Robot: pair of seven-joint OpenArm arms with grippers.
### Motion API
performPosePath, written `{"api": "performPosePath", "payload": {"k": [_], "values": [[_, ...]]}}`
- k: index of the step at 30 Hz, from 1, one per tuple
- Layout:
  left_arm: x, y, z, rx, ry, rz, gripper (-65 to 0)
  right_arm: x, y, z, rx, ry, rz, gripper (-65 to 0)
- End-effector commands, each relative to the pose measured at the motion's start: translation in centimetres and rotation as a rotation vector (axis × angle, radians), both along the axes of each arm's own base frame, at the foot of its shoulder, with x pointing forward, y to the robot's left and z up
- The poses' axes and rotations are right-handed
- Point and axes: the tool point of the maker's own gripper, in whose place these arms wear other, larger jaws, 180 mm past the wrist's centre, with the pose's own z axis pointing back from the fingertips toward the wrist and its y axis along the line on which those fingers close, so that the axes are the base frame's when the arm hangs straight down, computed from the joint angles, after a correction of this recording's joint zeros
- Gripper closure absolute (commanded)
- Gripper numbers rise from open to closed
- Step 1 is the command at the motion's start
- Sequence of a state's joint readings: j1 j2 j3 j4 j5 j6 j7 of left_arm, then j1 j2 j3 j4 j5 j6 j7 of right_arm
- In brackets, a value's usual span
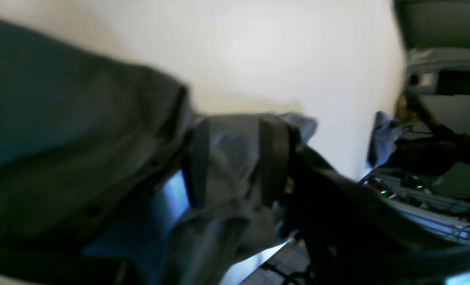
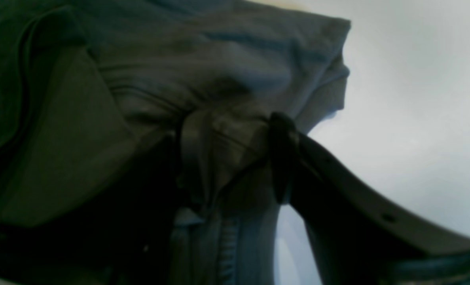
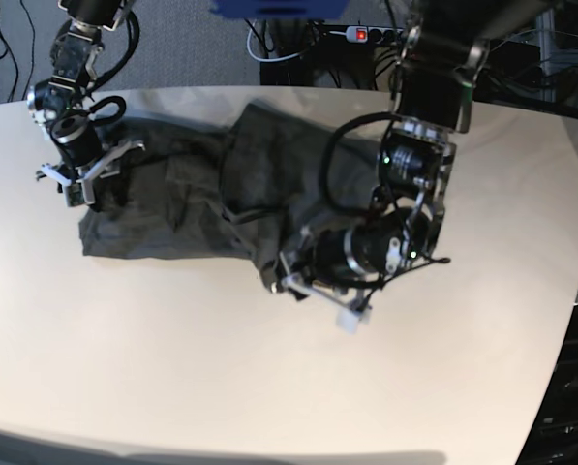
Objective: Fold the T-shirt properly
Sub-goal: 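Pull the held edge across the shirt and lower it with the left gripper, then release the shirt end from the right gripper and lift it away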
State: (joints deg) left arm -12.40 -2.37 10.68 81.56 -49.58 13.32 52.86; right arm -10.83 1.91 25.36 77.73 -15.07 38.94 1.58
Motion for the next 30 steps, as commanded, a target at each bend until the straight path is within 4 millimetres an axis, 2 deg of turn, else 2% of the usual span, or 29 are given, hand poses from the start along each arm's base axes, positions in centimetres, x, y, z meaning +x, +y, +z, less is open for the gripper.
{"api": "performPosePath", "payload": {"k": [1, 4, 8, 9, 14, 18, 21, 30], "values": [[0.7, 0.5, 1.1, -0.006, -0.035, 0.001, -20.9, -1.8, -0.1, -2.0, -0.053, 0.125, 0.032, -23.9], [-0.3, 1.3, 0.0, 0.019, 0.009, -0.028, -17.0, -1.8, -0.1, -2.0, -0.053, 0.125, 0.032, -23.9], [-1.2, 1.7, -0.5, 0.031, 0.051, -0.061, -2.8, -1.7, -0.1, -2.0, -0.053, 0.124, 0.032, -23.9], [-1.3, 1.7, -0.6, 0.035, 0.056, -0.065, -1.0, -1.7, -0.1, -2.0, -0.053, 0.124, 0.032, -23.9], [-2.0, 1.4, -1.0, 0.038, 0.085, -0.095, -2.4, -1.6, -0.1, -2.0, -0.053, 0.122, 0.032, -23.9], [-2.9, 2.0, -3.3, 0.05, 0.177, -0.1, -2.4, -1.6, -0.1, -2.0, -0.053, 0.122, 0.032, -23.9], [-3.2, 3.8, -4.7, 0.102, 0.209, -0.091, -2.4, -1.6, -0.1, -2.0, -0.053, 0.122, 0.032, -23.9], [-2.9, 6.9, -6.1, 0.228, 0.204, -0.066, -2.4, -1.5, -0.1, -1.9, -0.053, 0.121, 0.032, -23.9]]}}
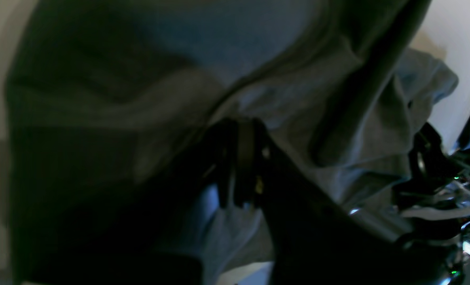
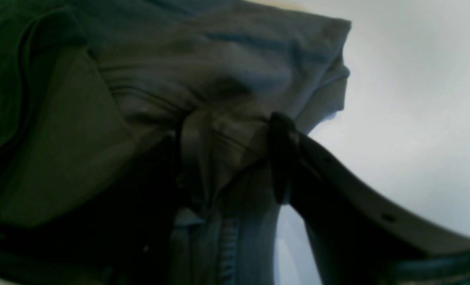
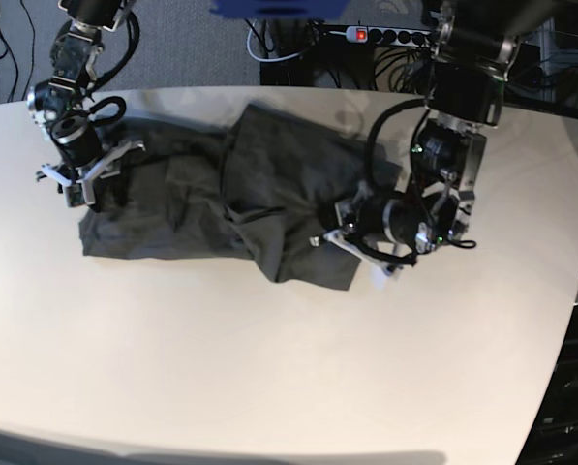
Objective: Fold the T-shirt properly
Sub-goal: 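Release the shirt end from the right gripper and lift it away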
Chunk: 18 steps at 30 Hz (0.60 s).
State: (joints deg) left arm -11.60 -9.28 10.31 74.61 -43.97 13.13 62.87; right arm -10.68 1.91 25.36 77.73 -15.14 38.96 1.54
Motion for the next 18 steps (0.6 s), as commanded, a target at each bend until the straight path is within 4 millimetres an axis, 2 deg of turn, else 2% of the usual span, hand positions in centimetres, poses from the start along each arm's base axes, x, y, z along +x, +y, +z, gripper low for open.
{"api": "performPosePath", "payload": {"k": [1, 10, 13, 18], "values": [[1.3, 0.5, 0.8, 0.027, -0.041, 0.0, -2.4, -1.7, -0.1, -2.0, -0.052, 0.123, 0.031, -23.9], [0.7, 1.9, -2.3, 0.151, 0.023, -0.011, -2.4, -1.3, -0.4, -1.6, -0.063, 0.111, 0.03, -23.9], [0.7, 2.4, -2.6, 0.182, 0.024, -0.016, -2.4, -0.7, -1.4, 0.0, -0.108, 0.077, 0.038, -23.9], [0.6, 2.7, -2.7, 0.189, 0.026, -0.013, -2.4, 0.5, -1.8, 2.7, -0.156, 0.01, 0.044, -23.9]]}}
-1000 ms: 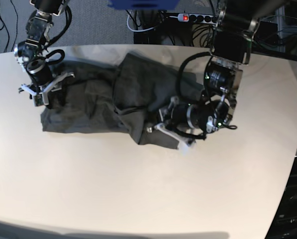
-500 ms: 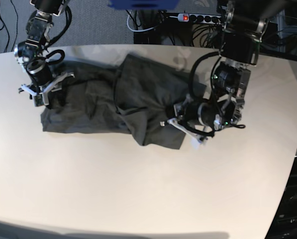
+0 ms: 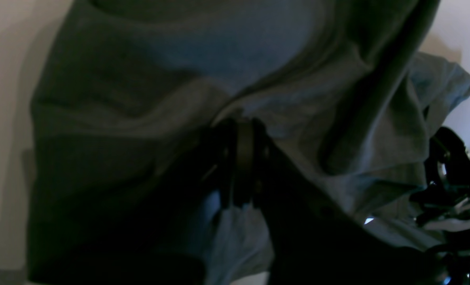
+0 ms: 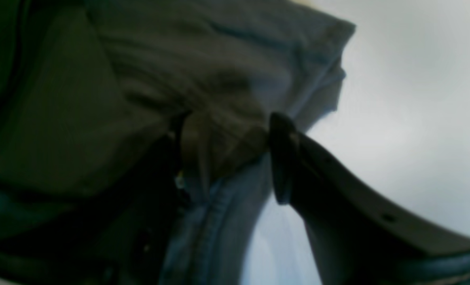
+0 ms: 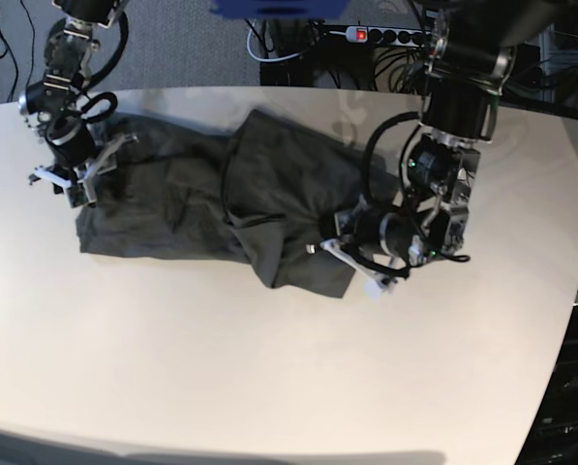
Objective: Fold the T-shirt properly
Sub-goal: 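Release the shirt end from the right gripper and lift it away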
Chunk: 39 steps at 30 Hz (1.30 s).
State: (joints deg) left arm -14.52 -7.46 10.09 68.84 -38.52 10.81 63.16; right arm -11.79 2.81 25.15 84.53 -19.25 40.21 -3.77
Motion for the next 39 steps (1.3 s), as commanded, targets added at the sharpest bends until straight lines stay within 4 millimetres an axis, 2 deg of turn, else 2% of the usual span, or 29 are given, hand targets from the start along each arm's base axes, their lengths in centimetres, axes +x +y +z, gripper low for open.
{"api": "performPosePath", "payload": {"k": [1, 5, 9, 12, 14, 19, 24, 29, 35, 39], "values": [[-0.4, 2.5, -1.4, 0.119, 0.013, 0.017, -2.4, 1.0, -0.6, 1.9, -0.024, -0.06, 0.003, -23.9], [-1.4, 3.6, -2.1, 0.137, 0.037, 0.018, -2.4, 1.1, -0.6, 4.4, -0.073, -0.114, 0.021, -23.9], [-2.8, 3.8, -3.0, 0.142, 0.065, 0.018, -2.4, 1.8, -0.6, 7.2, -0.117, -0.178, 0.035, -23.9], [-3.5, 4.5, -3.5, 0.155, 0.079, 0.022, -2.4, 1.9, -1.8, 8.7, -0.148, -0.198, -0.023, -23.9], [-3.6, 4.7, -3.6, 0.159, 0.08, 0.023, -2.4, 2.8, -3.1, 9.7, -0.161, -0.204, -0.088, -23.9], [-4.2, 4.8, -4.0, 0.159, 0.093, 0.023, -2.4, 3.9, -7.8, 10.4, -0.172, -0.145, -0.274, -24.2], [-4.5, 4.8, -4.2, 0.16, 0.099, 0.023, -2.4, 4.1, -10.3, 10.5, -0.165, -0.079, -0.389, -24.4], [-4.5, 4.8, -4.2, 0.159, 0.099, 0.024, -2.4, 3.4, -10.4, 9.4, -0.087, 0.037, -0.452, -24.4], [-4.4, 4.8, -4.1, 0.159, 0.096, 0.025, -2.3, 3.0, -11.4, 10.0, 0.009, 0.169, -0.486, -24.2], [-4.2, 4.6, -4.0, 0.155, 0.093, 0.024, -2.3, 2.8, -10.8, 10.2, 0.093, 0.218, -0.472, -24.1]]}}
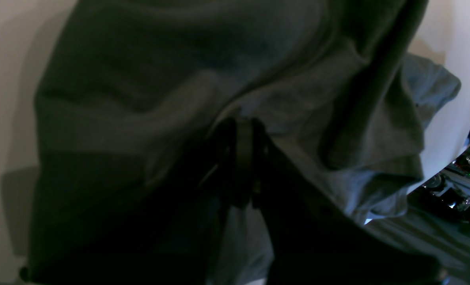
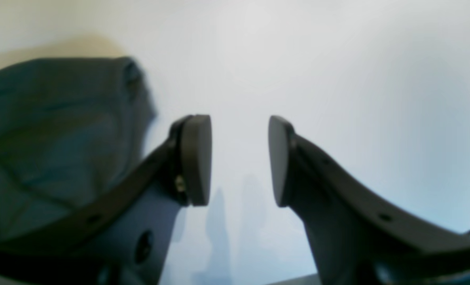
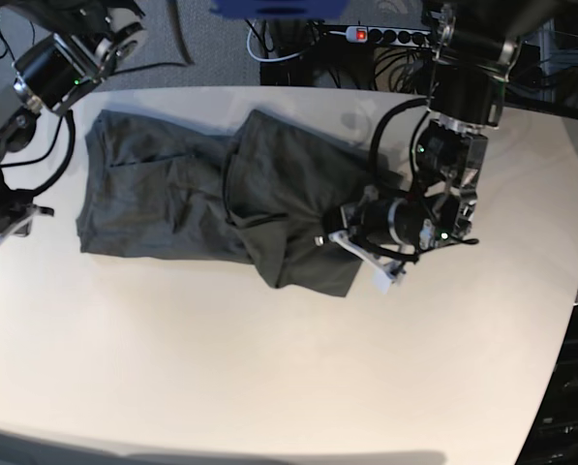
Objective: Fold the T-shirt properly
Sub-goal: 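Release the shirt end from the right gripper and lift it away, then move the right gripper over the shirt toward the left gripper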
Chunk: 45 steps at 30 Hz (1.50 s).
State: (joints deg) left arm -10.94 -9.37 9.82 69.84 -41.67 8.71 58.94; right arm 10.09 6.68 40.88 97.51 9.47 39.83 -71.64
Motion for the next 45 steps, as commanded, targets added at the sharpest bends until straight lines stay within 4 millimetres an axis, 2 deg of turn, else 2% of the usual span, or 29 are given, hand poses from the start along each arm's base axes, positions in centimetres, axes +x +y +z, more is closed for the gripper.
{"api": "performPosePath", "payload": {"k": [1, 5, 8, 16, 27, 33, 38, 45], "values": [[-3.1, 3.6, -3.0, 0.175, 0.124, 0.001, -2.3, 0.3, -0.8, 1.4, -0.003, -0.035, -0.015, -24.1], [-3.2, 3.5, -3.1, 0.174, 0.125, 0.001, -2.3, -0.9, -1.3, 1.4, 0.097, -0.038, -0.088, -24.1], [-3.2, 3.5, -3.1, 0.174, 0.127, 0.001, -2.3, -0.8, -1.2, 1.1, 0.161, -0.077, -0.099, -24.2], [-3.3, 3.7, -3.2, 0.175, 0.127, 0.003, -2.3, -1.0, 0.7, -4.2, 0.407, -0.028, -0.115, -24.2], [-3.3, 3.7, -3.2, 0.175, 0.129, 0.003, -2.3, -1.3, 1.5, -5.1, 0.426, -0.007, -0.108, -25.2], [-3.3, 3.6, -3.2, 0.174, 0.127, 0.003, -2.3, -1.9, 3.2, -6.3, 0.463, 0.016, -0.103, -36.4], [-3.2, 3.5, -3.1, 0.173, 0.126, 0.003, -2.3, -1.6, 5.0, -6.6, 0.519, -0.011, -0.087, -36.4], [-3.2, 3.5, -3.1, 0.173, 0.126, 0.003, -2.3, -1.4, 5.1, -6.5, 0.524, -0.021, -0.084, -36.3]]}}
